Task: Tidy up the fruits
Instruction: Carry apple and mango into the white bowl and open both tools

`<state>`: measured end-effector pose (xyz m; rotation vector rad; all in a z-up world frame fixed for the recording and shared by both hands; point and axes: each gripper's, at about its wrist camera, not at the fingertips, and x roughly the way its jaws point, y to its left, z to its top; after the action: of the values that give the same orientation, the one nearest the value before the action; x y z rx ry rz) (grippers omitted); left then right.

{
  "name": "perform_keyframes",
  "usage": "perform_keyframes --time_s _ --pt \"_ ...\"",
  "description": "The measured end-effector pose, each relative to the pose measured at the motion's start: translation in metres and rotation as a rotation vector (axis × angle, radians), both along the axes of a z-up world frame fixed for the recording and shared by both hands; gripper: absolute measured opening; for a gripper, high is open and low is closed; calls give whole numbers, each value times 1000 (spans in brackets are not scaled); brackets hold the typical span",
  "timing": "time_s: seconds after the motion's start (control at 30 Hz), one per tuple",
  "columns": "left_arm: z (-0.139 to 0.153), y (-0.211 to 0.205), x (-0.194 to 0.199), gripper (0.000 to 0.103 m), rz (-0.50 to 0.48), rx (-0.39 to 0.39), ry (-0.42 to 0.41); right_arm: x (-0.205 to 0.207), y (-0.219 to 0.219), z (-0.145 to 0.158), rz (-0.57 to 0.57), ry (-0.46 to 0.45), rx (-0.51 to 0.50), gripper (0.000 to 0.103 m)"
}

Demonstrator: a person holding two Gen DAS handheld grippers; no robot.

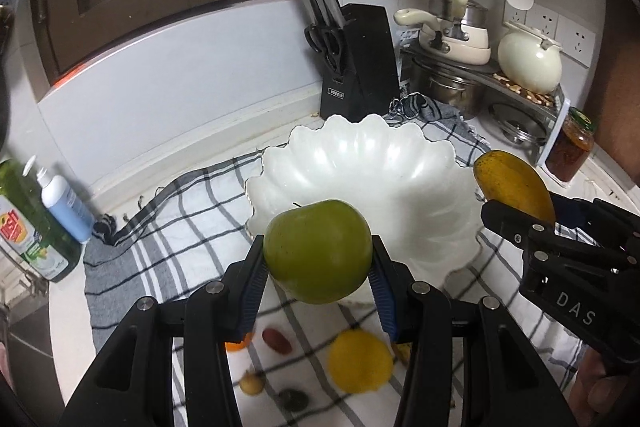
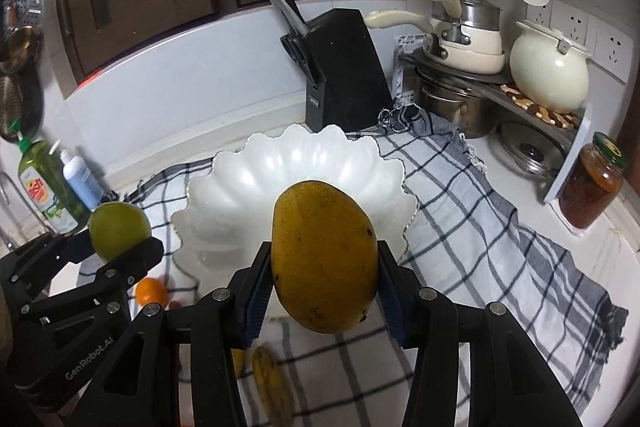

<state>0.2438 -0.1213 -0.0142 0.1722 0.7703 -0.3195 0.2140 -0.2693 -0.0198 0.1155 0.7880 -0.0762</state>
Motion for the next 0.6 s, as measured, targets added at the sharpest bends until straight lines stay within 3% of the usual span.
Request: perform_keyframes --time_s 0.37,0.6 --pt "-22 -8 50 48 47 52 9 48 -17 -25 -66 57 -7 49" --pt "-44 -9 70 48 79 39 59 68 -24 -48 -88 100 -15 49"
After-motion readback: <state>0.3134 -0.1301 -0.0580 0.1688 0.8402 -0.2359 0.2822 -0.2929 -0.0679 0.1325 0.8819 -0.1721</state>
